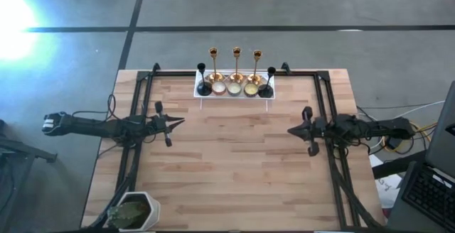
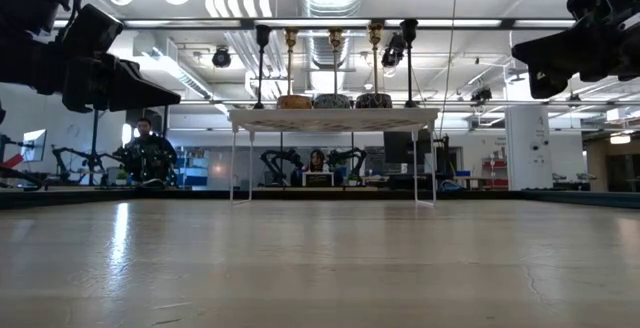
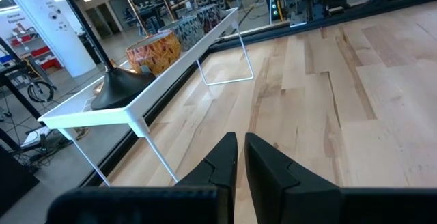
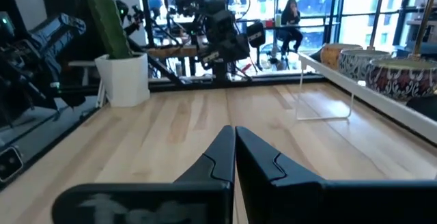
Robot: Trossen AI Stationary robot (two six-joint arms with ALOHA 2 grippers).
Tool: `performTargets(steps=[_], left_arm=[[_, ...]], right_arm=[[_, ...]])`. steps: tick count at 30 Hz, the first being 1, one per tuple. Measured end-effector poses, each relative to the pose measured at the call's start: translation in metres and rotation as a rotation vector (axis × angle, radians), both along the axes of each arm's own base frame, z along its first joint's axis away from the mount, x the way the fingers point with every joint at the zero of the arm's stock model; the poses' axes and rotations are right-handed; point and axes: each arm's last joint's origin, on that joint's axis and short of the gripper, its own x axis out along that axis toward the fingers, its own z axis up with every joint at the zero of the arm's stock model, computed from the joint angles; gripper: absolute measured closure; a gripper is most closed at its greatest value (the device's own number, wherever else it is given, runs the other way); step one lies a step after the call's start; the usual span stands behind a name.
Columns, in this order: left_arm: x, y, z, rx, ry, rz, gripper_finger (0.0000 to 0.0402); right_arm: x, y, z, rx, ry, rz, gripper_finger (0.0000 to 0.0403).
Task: Pick & Place candle stick holders
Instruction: Return to Home Position
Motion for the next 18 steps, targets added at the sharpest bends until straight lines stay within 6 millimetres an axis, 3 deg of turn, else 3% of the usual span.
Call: performTargets(steps=[11, 15, 18], left_arm=[[-0.002, 0.000, 0.003, -0.023, -0.041, -0.017, 0.0368], [-0.011, -0.002, 0.007, -0.218, -0.147, -0.053, 0.0368], [-0.017, -0.005, 0.014, -0.277, -0.228, -0.207, 0.0368]], right_arm=[[0.001, 0.000, -0.001, -0.001, 0.009, 0.003, 0.0394], [0.001, 0.000, -0.001, -0.001, 0.008, 0.003, 0.0394], [0.001, 0.000, -0.001, -0.002, 0.009, 0.003, 0.0394]])
